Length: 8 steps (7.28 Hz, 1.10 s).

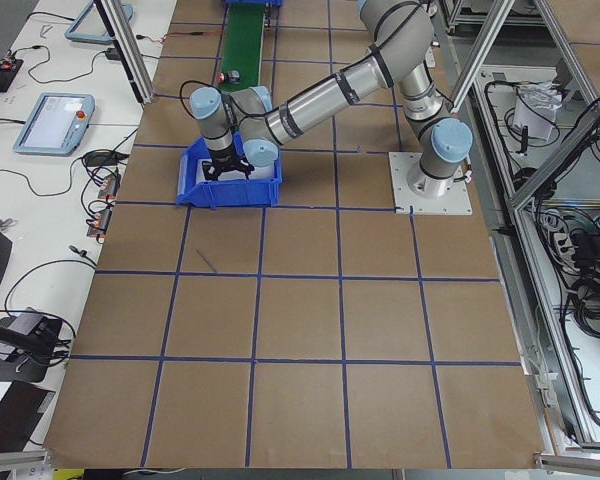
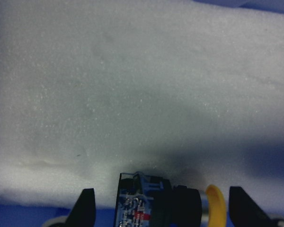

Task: Transport two buttons from left to right
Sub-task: 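Grasp the yellow-capped button with left gripper while right lowers toward red button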

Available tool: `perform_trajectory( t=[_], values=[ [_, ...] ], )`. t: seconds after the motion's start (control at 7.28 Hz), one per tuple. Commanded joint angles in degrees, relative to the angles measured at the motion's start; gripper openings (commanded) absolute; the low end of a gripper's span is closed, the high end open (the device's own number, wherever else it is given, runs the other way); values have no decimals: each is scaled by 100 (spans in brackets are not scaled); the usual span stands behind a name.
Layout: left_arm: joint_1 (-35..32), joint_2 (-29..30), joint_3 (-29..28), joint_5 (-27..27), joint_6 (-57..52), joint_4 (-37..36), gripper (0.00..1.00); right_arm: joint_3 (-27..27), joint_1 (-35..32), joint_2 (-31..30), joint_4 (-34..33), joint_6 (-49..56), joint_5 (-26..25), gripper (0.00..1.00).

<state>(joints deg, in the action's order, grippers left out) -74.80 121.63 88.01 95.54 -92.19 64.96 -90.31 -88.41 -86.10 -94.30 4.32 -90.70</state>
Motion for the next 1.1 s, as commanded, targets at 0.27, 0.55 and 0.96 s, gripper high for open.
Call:
perform_trajectory(
  t=[0.27,0.55,0.96],
  values=[
    [1,54,-3,0,8,-54,89,-92,0,-21,-9,-1,-9,100],
    [1,54,-3,9,52,-54,56,-84,0,-3,-9,-1,-9,100],
    [-17,37,-12,18,105,-54,31,-31,26,355,-281,34,88,100]
  ],
)
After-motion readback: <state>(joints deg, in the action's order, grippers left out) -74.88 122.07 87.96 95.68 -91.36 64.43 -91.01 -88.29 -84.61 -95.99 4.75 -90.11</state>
